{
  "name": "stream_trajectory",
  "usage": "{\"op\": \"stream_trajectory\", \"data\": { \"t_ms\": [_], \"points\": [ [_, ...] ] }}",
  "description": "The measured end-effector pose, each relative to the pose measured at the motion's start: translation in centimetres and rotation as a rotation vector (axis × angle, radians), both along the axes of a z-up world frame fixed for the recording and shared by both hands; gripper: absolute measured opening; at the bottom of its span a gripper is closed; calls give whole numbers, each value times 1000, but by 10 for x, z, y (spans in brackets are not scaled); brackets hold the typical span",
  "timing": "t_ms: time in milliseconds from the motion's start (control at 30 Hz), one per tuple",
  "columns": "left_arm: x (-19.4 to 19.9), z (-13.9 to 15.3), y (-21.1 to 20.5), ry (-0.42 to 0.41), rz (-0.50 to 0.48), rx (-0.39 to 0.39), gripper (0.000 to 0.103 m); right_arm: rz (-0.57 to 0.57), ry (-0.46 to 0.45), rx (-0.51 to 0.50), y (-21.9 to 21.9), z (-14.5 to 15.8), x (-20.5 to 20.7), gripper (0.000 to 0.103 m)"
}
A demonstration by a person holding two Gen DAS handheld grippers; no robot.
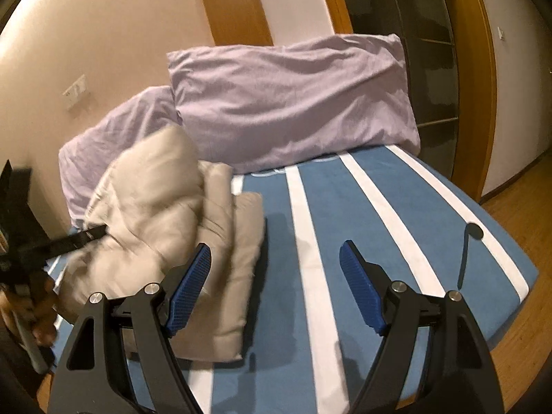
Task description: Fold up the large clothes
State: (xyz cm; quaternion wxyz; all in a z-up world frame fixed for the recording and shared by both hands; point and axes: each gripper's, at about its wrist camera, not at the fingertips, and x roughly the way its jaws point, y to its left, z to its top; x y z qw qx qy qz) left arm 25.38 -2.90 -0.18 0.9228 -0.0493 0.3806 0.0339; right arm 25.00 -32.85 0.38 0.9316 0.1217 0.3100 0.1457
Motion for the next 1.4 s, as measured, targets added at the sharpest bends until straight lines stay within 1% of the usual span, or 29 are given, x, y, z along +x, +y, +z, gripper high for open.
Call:
{"op": "stream_trajectory", "data": {
  "t_ms": [133,300,400,467,500,600,700,833,933,1000,1033,1100,1167,1233,1367,1400],
  "points": [
    [2,-7,-15,-6,-16,7,74,37,-5,2,15,9,2,78],
    [4,-13,-29,-16,-38,26,74,101,9,-48,51,5,5,75],
    [3,-14,-29,-17,-49,22,74,124,39,-80,69,-5,9,72],
    [2,-14,-26,-21,-58,21,74,126,80,-102,75,-16,14,67],
    [1,-13,-25,-23,-61,20,74,131,106,-103,77,-24,18,67],
    [0,-8,-23,-25,-66,14,74,141,144,-73,75,-41,24,67],
    [2,2,-22,-37,-68,16,76,147,169,-69,75,-53,26,66],
    [8,17,-16,-71,-30,39,76,150,179,-75,77,-62,26,66],
    [16,27,-7,-94,23,74,77,153,184,-70,77,-65,26,66],
    [21,33,-2,-112,55,108,79,153,188,-63,77,-67,26,66],
    [25,36,1,-123,77,128,82,153,189,-61,76,-68,26,66],
    [31,37,5,-131,99,148,84,151,190,-55,76,-69,27,67],
    [39,34,7,-125,118,163,86,148,190,-51,76,-68,27,67],
    [48,22,5,-107,128,171,88,143,186,-49,75,-67,28,67],
    [58,-5,-2,-85,136,221,89,127,155,-65,70,-56,28,73],
    [59,-8,-1,-79,134,210,89,122,143,-75,68,-52,28,73]
  ]
}}
